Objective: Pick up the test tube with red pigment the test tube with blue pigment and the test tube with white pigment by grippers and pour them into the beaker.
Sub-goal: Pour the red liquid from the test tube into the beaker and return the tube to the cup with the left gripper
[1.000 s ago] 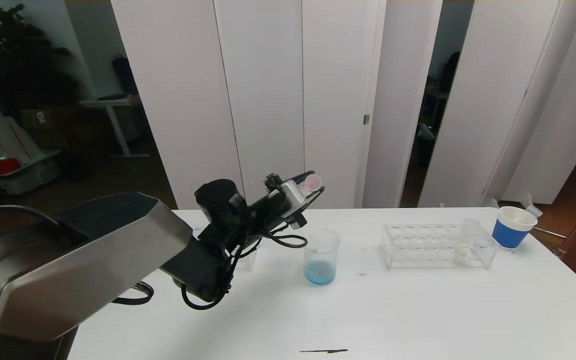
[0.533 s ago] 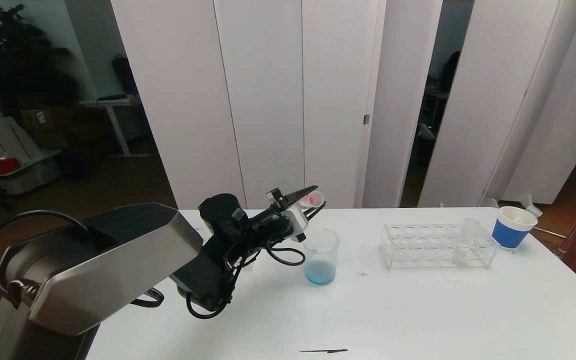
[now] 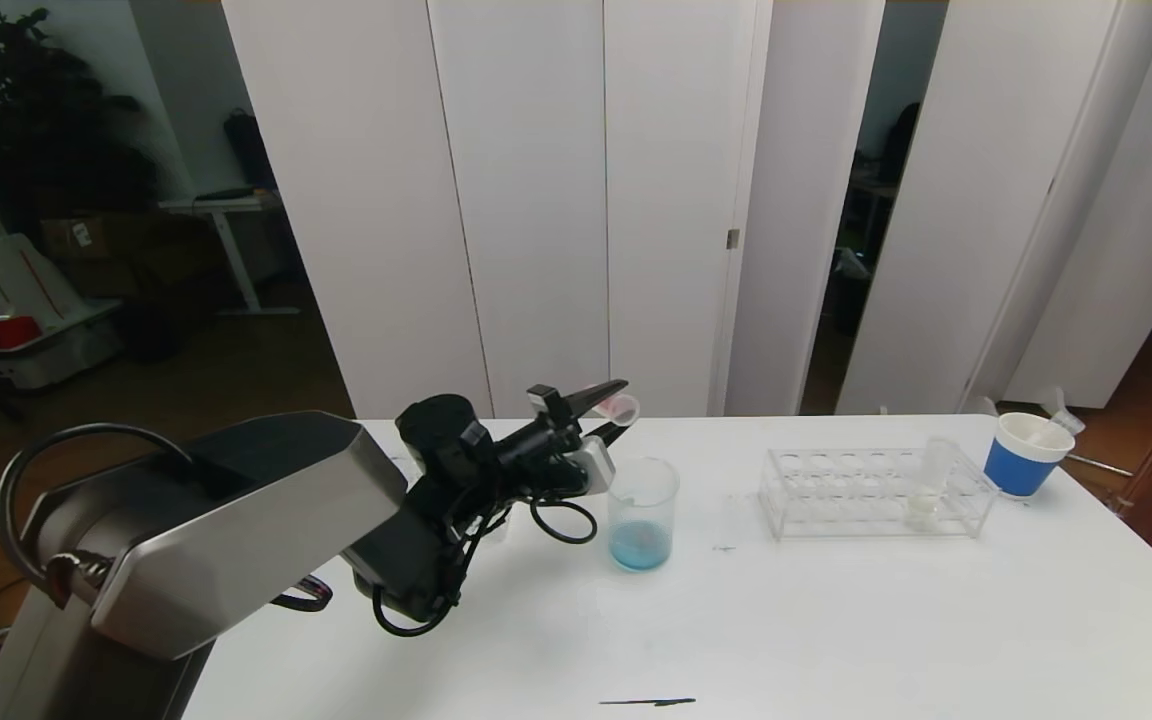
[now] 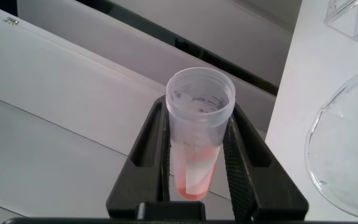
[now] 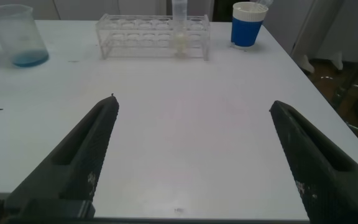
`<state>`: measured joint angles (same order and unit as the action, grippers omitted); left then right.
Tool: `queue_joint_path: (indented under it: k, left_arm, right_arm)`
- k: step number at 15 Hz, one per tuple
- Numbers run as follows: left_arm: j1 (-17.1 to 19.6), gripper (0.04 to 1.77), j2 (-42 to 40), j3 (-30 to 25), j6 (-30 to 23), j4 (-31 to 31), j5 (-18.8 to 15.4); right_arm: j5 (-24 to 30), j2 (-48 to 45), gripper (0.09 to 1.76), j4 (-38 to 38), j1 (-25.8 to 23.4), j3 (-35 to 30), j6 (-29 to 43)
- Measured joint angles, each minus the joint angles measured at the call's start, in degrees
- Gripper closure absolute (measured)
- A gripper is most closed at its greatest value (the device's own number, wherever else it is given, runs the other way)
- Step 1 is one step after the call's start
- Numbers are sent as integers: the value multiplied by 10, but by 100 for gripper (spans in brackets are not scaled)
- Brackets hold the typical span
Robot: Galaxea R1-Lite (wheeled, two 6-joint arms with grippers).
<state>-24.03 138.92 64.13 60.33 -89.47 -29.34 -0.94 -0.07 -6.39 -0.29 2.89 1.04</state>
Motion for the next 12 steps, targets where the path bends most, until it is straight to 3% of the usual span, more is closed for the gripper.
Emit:
queue_joint_path:
  k: [6,12]
  left_arm:
    - [6,122,0,3,84,0,-1]
    - [6,122,9,17,134,0,0]
  right_arm:
    - [0,0,10,0,0,0,0]
    - [0,0,10,0,0,0,0]
